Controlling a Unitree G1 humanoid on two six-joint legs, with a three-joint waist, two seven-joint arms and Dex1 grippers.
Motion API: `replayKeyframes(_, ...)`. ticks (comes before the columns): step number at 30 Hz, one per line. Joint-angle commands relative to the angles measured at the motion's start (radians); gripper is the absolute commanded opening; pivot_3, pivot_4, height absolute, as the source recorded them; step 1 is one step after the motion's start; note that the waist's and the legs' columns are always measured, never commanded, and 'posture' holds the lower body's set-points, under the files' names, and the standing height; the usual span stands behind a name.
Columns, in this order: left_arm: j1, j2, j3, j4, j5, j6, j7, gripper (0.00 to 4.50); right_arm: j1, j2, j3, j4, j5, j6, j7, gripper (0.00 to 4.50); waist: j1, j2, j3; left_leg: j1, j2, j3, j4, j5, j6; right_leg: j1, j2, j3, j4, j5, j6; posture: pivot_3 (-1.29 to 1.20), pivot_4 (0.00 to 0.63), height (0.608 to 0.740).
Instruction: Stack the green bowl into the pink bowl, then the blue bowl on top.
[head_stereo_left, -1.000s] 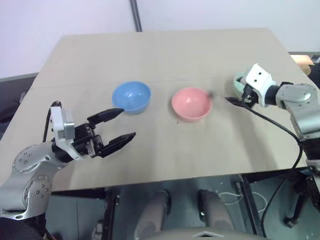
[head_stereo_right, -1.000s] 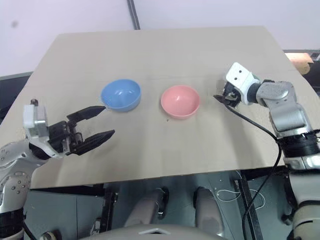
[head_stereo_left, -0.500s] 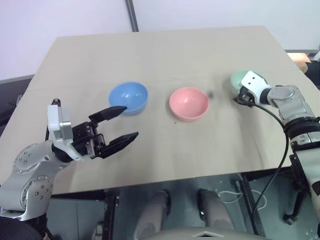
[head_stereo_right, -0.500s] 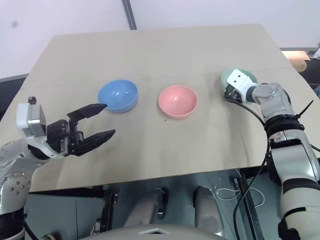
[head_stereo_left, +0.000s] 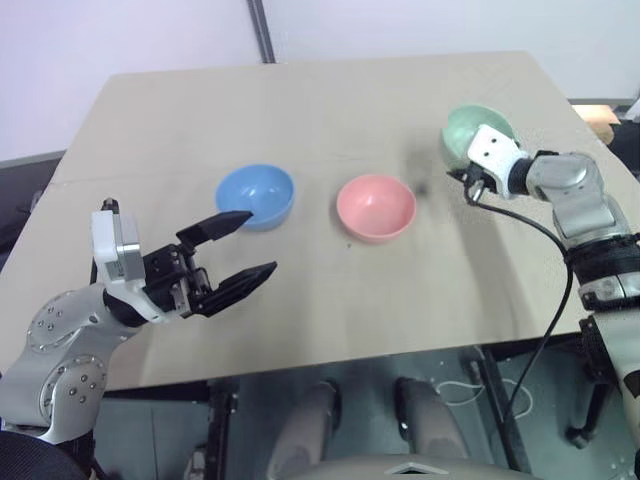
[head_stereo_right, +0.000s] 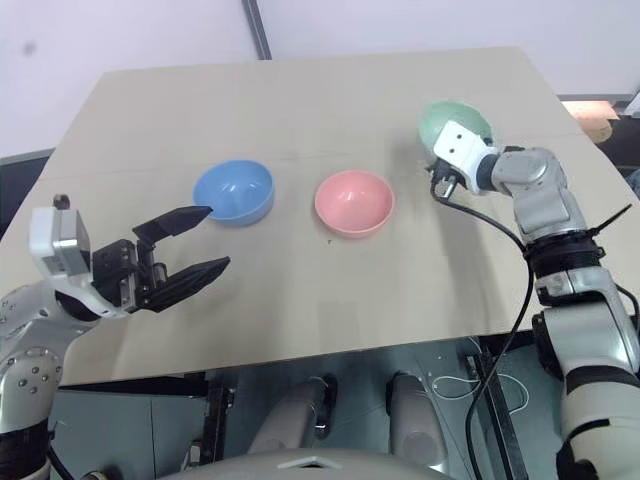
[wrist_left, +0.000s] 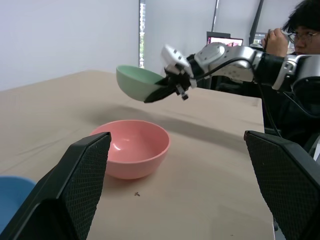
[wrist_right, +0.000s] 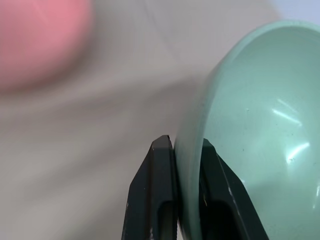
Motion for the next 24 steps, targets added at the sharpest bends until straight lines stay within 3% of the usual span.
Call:
replayKeyframes(1, 0.009, -0.004, 0.04, 0.008, -0.002, -0.021, 0.007, 4.5, 0.024, 0.032, -0.014, -0.267, 0.084, 0.137, 0.034, 0.1, -0.001, 0.0, 0.0, 0.0, 0.0, -0.001, 0.0, 0.0, 0.0, 0.0, 0.0, 0.0, 0.0, 0.0, 0.0, 0.0, 0.15, 0.74)
replayKeyframes(7, 0.009, 0.0, 0.043, 0.018, 0.022, -0.032, 0.022, 4.5, 0.09, 0.121, 0.063, -0.467, 0.145, 0.297, 0.049, 0.1, 0.004, -0.001, -0.001, 0.0, 0.0, -0.004, 0.001, 0.0, 0.0, 0.0, 0.0, -0.001, 0.0, 0.0, 0.0, 0.0, 0.15, 0.74)
replayKeyframes(13, -0.021, 0.003, 0.035, 0.024, 0.072, -0.045, 0.073, 4.5, 0.118, 0.14, 0.076, -0.408, 0.097, 0.22, -0.013, 2.4, 0.007, -0.001, -0.001, 0.0, 0.0, -0.004, 0.001, 0.0, 0.0, 0.0, 0.0, -0.001, 0.0, 0.0, 0.0, 0.0, 0.15, 0.74)
replayKeyframes(17, -0.038, 0.036, 0.013, 0.02, 0.16, -0.037, 0.125, 4.5, 0.156, 0.126, -0.056, -0.513, 0.253, 0.249, 0.029, 2.4, 0.007, -0.001, 0.0, 0.0, 0.0, -0.003, 0.001, 0.0, -0.001, 0.0, 0.0, -0.001, 0.0, 0.0, 0.0, 0.0, 0.15, 0.74)
replayKeyframes(22, -0.076, 0.103, -0.062, 0.036, 0.354, -0.029, 0.22, 4.5, 0.257, 0.134, -0.274, -0.686, 0.602, 0.349, 0.084, 2.4, 0.01, -0.001, 0.0, 0.0, 0.0, -0.005, 0.0, 0.0, -0.001, 0.0, 0.0, -0.001, 0.0, 0.0, 0.0, 0.0, 0.15, 0.74)
replayKeyframes(24, -0.118, 0.124, -0.104, 0.057, 0.425, -0.035, 0.246, 4.5, 0.315, 0.081, -0.3, -0.727, 0.618, 0.341, 0.11, 2.4, 0.011, 0.0, -0.001, 0.0, 0.0, -0.005, 0.0, 0.0, -0.001, 0.001, 0.0, -0.002, 0.0, 0.0, 0.0, 0.0, 0.15, 0.74)
